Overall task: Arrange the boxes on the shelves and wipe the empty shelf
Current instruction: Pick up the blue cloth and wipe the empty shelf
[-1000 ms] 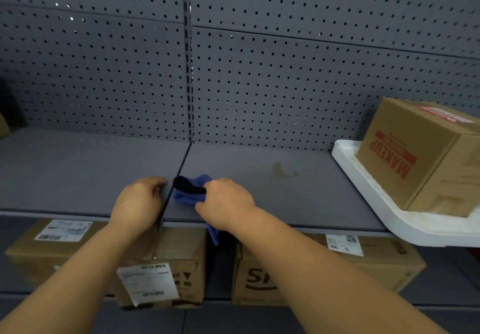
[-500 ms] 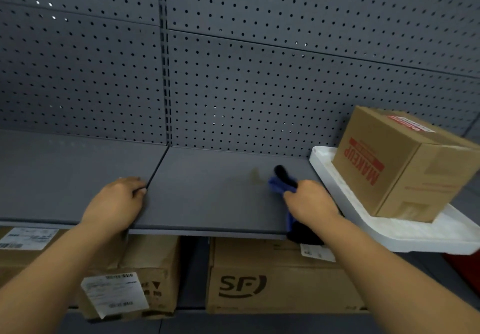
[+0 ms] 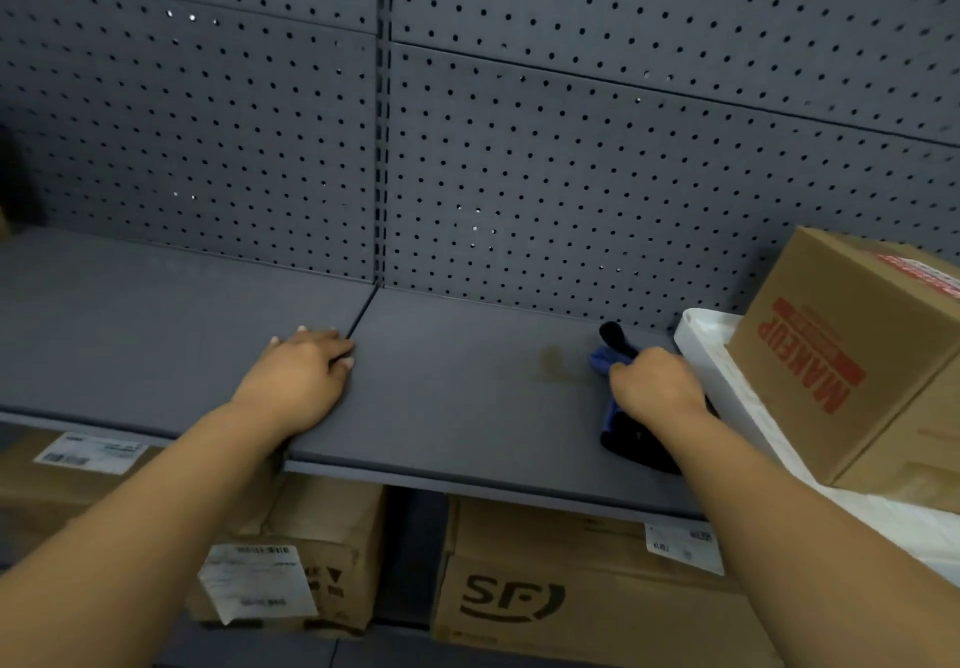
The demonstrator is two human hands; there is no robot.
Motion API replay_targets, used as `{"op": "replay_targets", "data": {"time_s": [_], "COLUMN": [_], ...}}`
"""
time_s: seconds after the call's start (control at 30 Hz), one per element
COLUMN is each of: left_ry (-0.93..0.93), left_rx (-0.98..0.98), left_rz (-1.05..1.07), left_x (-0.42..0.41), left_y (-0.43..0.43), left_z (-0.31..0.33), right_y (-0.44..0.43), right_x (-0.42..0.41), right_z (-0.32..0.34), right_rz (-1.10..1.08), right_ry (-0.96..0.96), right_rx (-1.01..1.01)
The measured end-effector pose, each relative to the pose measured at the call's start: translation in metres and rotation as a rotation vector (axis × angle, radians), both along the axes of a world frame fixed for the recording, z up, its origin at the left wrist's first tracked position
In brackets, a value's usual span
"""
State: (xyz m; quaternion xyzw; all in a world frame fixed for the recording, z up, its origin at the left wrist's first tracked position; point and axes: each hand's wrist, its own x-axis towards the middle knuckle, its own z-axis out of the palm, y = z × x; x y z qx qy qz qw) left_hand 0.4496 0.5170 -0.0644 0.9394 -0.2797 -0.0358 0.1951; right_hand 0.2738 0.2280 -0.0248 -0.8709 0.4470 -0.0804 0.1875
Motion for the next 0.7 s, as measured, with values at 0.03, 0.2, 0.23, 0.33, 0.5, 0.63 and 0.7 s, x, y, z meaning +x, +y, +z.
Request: {"op": "replay_targets", "data": {"time_s": [0.03, 0.2, 0.23, 0.33, 0.5, 0.63, 0.7], "left_ry": [0.004, -0.006, -0.007, -0.023, -0.021, -0.041, -0.033], "left_rx": [0.004, -0.012, -0.014, 0.003, -0.08, -0.147, -0.174], "left_rz": [-0.007, -0.025, -0.03, -0.064, -0.058, -0.006, 0.049], "left_x": [0.002, 0.007, 0.008, 0.013, 0.019, 0.018, 0.018], "left_y": [0.0, -0.001, 0.0, 0.005, 0.012, 0.009, 0.009], "left_z": [0.0, -0.001, -0.001, -0.002, -0.004, -0.005, -0.002], "right_y": [0.001, 0.018, 0.024, 0.05, 0.103, 0.144, 0.159], "right_x": [0.008, 0.051, 0.06, 0.088, 0.131, 0.151, 0.153], "right_z": [-0.001, -0.005, -0.005, -0.006, -0.013, -0.013, -0.012], "right_rz": [0.013, 0.08, 0.106, 0.203, 0.392, 0.552, 0.614], "right_ry": [0.002, -0.031, -0.039, -0.063, -0.081, -0.061, -0.056], "right_rx": [0.007, 0.039, 0.048, 0.064, 0.078, 0.06, 0.059]}}
